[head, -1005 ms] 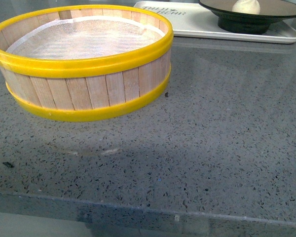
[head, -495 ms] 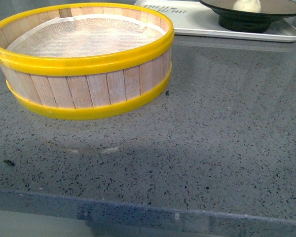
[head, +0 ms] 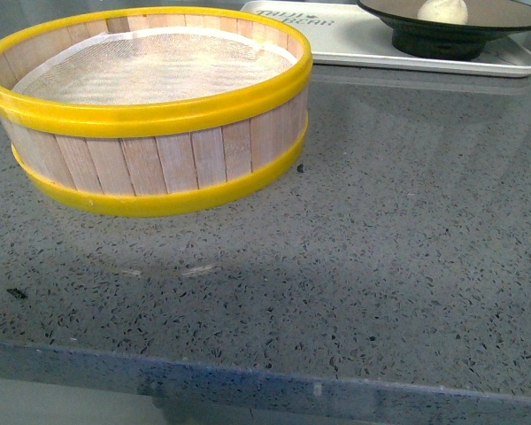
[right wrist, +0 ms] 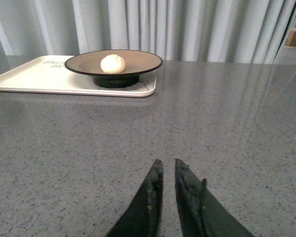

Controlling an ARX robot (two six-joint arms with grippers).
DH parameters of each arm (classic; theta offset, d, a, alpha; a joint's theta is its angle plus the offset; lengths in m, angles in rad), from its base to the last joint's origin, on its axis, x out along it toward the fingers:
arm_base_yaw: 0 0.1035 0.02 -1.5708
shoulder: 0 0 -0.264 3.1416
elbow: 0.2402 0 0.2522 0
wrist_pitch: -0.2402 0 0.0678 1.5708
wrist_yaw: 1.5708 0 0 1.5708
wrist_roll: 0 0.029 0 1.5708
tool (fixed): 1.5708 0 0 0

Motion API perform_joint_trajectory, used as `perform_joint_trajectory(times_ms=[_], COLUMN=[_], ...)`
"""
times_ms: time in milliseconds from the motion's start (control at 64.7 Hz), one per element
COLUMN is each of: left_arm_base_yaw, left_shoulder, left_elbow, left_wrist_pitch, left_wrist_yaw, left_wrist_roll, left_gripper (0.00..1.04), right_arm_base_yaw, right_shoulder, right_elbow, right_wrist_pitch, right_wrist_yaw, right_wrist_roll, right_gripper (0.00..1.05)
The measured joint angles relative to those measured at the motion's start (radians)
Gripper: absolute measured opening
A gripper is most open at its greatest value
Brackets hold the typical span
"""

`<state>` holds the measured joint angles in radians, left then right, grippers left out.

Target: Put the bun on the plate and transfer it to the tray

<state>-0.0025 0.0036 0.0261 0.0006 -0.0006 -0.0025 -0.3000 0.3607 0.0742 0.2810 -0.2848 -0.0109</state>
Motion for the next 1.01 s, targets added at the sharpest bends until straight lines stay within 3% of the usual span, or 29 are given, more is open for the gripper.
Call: perform_joint_trajectory(times_ms=[371, 433, 495, 588, 912, 1005], left_arm_base_yaw=[0.000, 0.000, 0.000, 0.000, 0.000, 0.000], left_shoulder=[0.000, 0.000, 0.000, 0.000, 0.000, 0.000], left_elbow=[0.000, 0.000, 0.000, 0.000, 0.000, 0.000], left_wrist_pitch=[0.000, 0.000, 0.000, 0.000, 0.000, 0.000], left_wrist_yaw=[0.000, 0.000, -0.002, -0.002, 0.000, 0.000], left_wrist_roll=[0.000, 0.000, 0.000, 0.000, 0.000, 0.000], left_gripper=[0.98, 0.98, 0.98, 0.98, 0.98, 0.98], right_arm_base_yaw=[0.158, 0.248, 0.285, 0.296, 0.296, 0.296], right_shoulder=[-0.132, -0.169, -0.182, -0.325, -0.356, -0.356], right_elbow=[-0.039, -0.069, -0.069, -0.069, -0.069, -0.069], right_wrist_pitch=[-0.089, -0.092, -0.101, -0.272, -0.280, -0.280], right_wrist_yaw=[0.148, 0.269, 0.277, 0.282, 0.284, 0.283], right_wrist_roll=[0.001, 0.001, 0.001, 0.001, 0.001, 0.001], right_gripper=[0.02, 0.02, 0.02, 0.02, 0.02, 0.19])
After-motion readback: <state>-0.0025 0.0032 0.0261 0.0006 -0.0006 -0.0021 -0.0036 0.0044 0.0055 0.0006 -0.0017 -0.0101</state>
